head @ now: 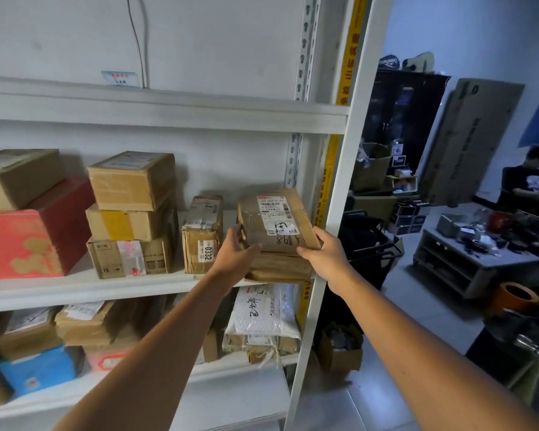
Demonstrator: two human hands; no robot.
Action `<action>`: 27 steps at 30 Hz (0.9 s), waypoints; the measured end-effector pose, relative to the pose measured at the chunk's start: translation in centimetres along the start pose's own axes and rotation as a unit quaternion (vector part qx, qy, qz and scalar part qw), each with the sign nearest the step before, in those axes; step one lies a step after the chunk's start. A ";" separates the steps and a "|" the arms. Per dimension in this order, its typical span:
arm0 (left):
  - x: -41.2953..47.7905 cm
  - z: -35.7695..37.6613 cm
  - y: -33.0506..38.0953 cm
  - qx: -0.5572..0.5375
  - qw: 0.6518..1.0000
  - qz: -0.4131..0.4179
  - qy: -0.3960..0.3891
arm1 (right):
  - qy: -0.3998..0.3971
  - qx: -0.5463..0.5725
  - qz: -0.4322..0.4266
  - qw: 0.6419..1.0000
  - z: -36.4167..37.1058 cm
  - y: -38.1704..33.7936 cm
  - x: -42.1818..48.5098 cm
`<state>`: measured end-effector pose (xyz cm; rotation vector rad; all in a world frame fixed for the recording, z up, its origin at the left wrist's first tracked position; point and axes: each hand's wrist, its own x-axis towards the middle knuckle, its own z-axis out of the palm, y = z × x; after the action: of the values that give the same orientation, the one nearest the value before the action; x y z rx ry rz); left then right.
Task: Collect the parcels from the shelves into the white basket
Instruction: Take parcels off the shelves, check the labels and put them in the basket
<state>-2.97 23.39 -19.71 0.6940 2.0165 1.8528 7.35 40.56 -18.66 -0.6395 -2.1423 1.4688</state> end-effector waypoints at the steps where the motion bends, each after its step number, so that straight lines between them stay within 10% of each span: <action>1: -1.1 0.1 -0.2 -0.016 1.000 0.005 0.000 | 0.000 0.017 -0.001 1.000 -0.1 0.2 -0.8; 27: -13.0 -0.6 3.0 0.175 0.969 0.158 0.069 | -0.080 0.198 -0.001 0.977 -2.5 -0.8 -10.4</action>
<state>7.90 15.91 -17.88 1.0614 2.4827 1.7608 16.99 35.78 -18.22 -0.3833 -1.8746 1.9322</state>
